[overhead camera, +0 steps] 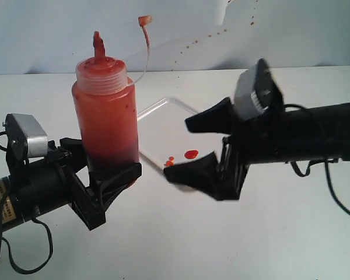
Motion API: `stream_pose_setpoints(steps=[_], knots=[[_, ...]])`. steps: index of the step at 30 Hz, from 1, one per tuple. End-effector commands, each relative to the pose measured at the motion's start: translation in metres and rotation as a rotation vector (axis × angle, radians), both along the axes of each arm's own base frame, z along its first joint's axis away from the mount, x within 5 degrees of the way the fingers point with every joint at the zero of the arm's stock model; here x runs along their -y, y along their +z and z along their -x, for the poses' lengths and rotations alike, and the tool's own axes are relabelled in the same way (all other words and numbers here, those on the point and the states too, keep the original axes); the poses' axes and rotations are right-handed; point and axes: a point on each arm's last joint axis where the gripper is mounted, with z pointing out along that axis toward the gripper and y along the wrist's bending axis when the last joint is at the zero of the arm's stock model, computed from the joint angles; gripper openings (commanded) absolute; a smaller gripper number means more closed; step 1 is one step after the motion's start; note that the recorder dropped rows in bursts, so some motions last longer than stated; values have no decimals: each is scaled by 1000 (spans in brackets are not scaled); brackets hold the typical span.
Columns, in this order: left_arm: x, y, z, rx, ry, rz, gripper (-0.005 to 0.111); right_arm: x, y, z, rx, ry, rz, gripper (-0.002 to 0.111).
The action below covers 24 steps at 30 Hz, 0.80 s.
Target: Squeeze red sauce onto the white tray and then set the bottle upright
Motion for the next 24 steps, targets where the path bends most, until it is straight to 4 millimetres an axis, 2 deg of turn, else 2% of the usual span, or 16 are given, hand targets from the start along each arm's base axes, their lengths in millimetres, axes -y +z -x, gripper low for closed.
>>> stream_pose_setpoints(steps=[1,4,7,11,14,18,24], knots=[[0,6,-2,35,17,41,0,-34,-11,17,137,97,234,81],[-1,6,-2,44,19,30,0,-44,-14,21,162,61,279,76],[-1,6,-3,40,27,29,0,-43,-13,17,154,3,283,76],[-2,4,-3,50,27,0,0,-46,-8,15,78,-70,185,76],[-2,1,-5,30,45,-3,0,-49,-4,17,57,-55,136,76],[-2,-12,-8,-22,67,-6,0,-50,-1,16,65,-49,123,76],[0,-29,-12,-4,51,-4,0,-55,6,16,73,-16,83,76]])
